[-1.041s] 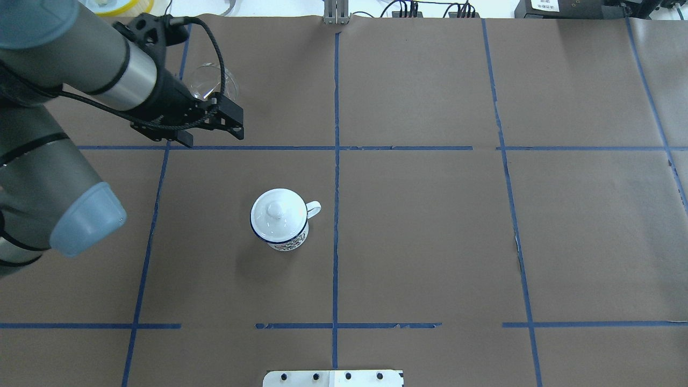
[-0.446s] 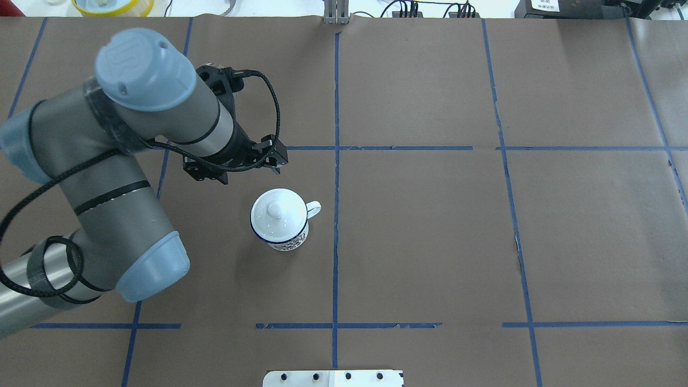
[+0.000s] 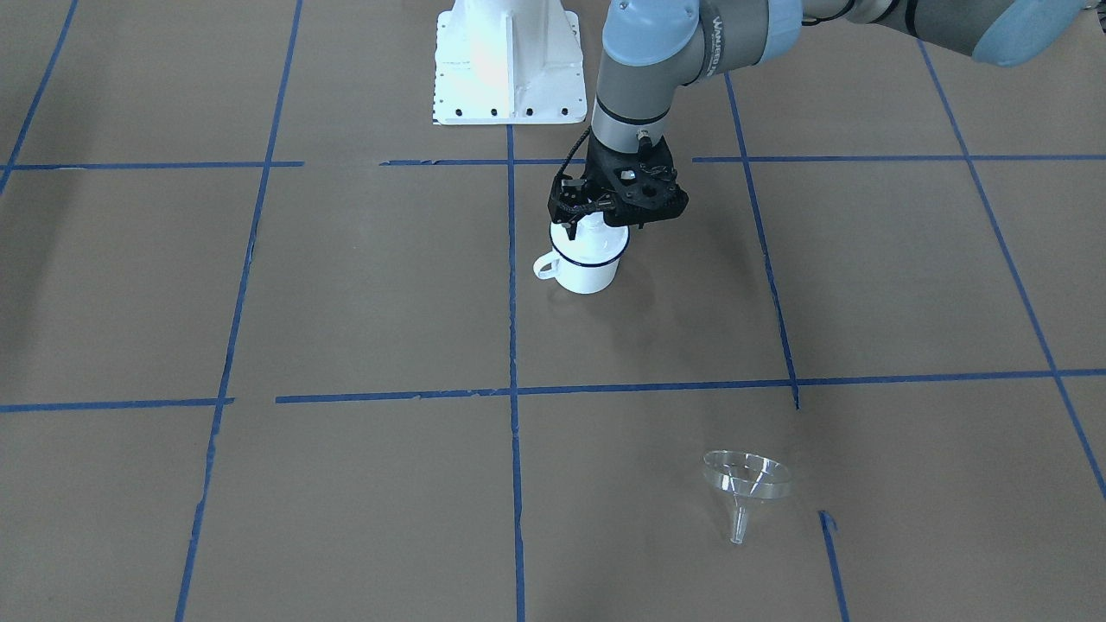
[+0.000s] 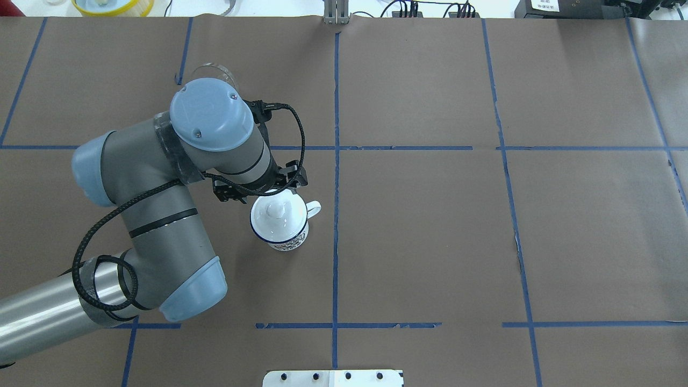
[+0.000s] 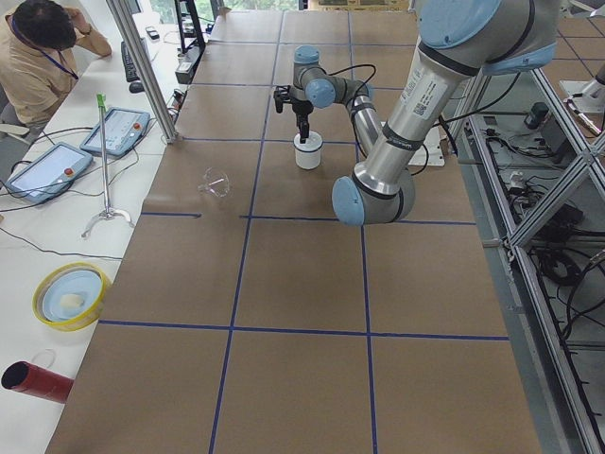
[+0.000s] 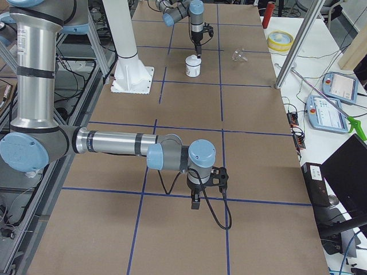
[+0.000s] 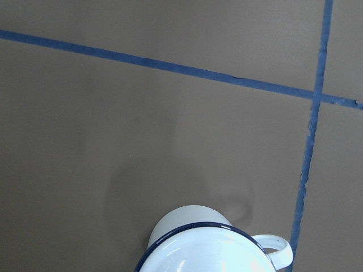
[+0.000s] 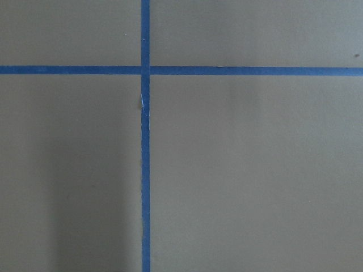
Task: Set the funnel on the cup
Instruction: 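Move the left gripper over the white lid on the enamel mug, then close the left gripper on the white lid's knob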
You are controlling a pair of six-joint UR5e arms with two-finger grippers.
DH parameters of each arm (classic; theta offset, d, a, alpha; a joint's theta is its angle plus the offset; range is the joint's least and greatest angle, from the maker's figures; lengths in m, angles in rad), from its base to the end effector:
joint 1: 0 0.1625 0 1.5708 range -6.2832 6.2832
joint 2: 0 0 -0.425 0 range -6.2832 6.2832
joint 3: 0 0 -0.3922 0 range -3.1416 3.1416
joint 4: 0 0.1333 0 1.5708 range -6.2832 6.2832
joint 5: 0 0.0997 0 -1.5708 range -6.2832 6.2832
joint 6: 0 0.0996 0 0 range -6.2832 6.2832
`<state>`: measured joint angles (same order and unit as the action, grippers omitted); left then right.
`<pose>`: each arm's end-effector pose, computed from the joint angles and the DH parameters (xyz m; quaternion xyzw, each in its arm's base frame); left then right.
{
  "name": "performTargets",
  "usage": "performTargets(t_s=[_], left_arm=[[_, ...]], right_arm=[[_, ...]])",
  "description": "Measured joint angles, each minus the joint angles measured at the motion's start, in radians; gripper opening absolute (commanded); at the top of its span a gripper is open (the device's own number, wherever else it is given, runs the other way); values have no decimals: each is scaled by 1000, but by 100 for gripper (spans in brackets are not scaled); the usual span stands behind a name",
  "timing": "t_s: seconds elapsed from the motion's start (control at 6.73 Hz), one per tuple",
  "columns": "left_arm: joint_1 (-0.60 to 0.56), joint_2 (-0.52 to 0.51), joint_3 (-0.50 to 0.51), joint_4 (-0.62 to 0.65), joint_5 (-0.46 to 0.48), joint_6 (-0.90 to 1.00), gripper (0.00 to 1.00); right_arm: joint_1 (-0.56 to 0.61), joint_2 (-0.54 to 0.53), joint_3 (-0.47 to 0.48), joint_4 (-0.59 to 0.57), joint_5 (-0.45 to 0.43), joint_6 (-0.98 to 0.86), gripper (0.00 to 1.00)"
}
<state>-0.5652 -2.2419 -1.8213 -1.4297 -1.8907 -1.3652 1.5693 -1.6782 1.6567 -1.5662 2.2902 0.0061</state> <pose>0.4848 -0.4282 0.1799 0.0047 0.4034 -0.1037 0.9091 0.0670 -0.4451 0.6701 -0.0093 -0.3519 0.0051 0.9360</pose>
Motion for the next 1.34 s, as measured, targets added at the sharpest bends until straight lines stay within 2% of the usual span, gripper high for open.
performTargets(t_s=[0.89,1.04,1.19,1.34], left_arm=[[32,-13,3,1,34,-25,99],[33,-11,3,2,35,-25,96],[34,-8,2,2,35,-25,73],[34,-8,0,4,34,-25,30]], right_arm=[[0,0,0,0,0,0,100],[0,0,0,0,0,0,100],[0,0,0,0,0,0,100],[0,0,0,0,0,0,100]])
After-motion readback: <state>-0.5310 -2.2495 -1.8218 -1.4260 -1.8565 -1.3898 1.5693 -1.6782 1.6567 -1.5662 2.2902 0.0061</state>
